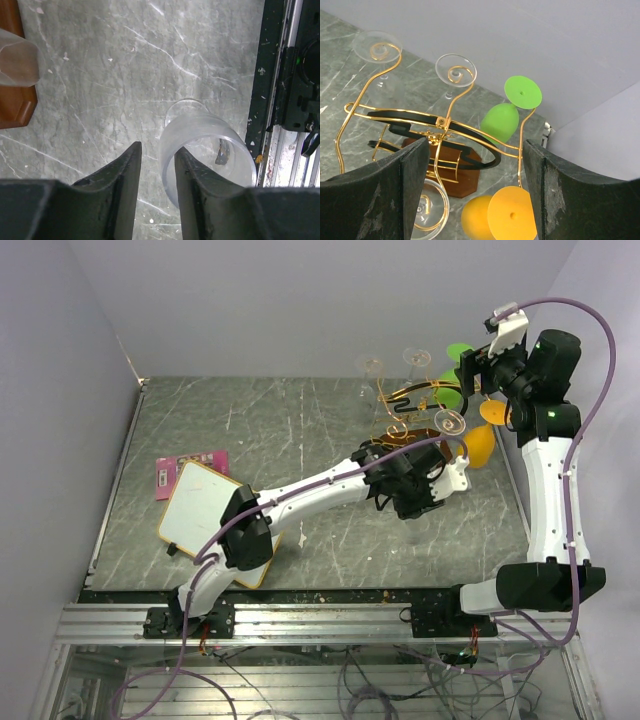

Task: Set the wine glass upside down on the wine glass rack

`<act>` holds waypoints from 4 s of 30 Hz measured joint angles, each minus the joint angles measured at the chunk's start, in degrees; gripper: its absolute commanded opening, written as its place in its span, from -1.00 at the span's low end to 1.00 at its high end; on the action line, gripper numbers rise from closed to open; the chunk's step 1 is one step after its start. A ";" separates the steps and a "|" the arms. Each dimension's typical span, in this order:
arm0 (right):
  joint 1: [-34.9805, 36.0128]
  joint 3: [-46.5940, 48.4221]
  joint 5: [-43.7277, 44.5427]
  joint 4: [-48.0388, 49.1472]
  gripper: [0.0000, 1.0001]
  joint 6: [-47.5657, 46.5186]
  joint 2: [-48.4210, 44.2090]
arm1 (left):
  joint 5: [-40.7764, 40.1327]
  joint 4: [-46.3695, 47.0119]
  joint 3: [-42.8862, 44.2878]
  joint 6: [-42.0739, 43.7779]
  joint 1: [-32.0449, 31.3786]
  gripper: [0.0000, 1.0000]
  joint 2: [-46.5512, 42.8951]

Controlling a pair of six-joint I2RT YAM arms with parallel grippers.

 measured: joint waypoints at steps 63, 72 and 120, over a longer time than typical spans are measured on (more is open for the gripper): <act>15.96 5.33 -26.82 2.43 0.41 24.22 13.94 | 23.56 18.91 -17.33 -22.23 50.75 -0.86 -39.65; 19.19 6.43 -28.37 6.32 0.27 33.09 17.51 | 19.82 24.09 -18.34 -25.88 50.77 -0.86 -39.56; 22.51 13.88 -13.44 3.52 -1.00 36.98 20.13 | 23.74 32.44 -28.33 -24.57 49.27 -0.19 -39.60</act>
